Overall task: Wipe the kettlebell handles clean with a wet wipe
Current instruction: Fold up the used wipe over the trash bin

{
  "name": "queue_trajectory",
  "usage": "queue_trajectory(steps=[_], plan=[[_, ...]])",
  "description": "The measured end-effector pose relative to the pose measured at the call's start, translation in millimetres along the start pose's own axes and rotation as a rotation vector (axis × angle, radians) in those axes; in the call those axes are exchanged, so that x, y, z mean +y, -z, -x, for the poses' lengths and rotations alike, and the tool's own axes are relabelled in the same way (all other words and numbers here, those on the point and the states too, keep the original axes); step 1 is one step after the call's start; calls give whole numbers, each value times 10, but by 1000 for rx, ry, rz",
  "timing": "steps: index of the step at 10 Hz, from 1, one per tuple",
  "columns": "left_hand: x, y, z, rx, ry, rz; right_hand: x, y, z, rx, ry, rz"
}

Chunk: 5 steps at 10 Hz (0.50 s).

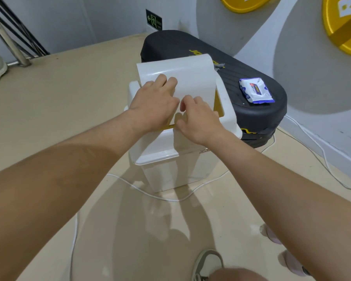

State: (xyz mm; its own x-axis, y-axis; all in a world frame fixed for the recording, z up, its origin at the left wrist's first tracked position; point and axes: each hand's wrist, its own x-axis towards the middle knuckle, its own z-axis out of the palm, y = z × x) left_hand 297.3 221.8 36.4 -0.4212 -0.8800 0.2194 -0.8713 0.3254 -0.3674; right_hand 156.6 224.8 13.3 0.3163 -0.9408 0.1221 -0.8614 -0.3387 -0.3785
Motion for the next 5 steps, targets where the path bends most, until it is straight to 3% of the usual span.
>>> queue_trajectory(steps=[2, 4, 5], plan=[[9, -23, -8, -7, 40, 67, 84, 74, 160, 37, 34, -72], [144, 95, -176, -128, 334, 283, 148, 266, 409, 142, -73, -211], [245, 99, -152, -196, 348, 264, 167, 433, 647, 119, -88, -265]])
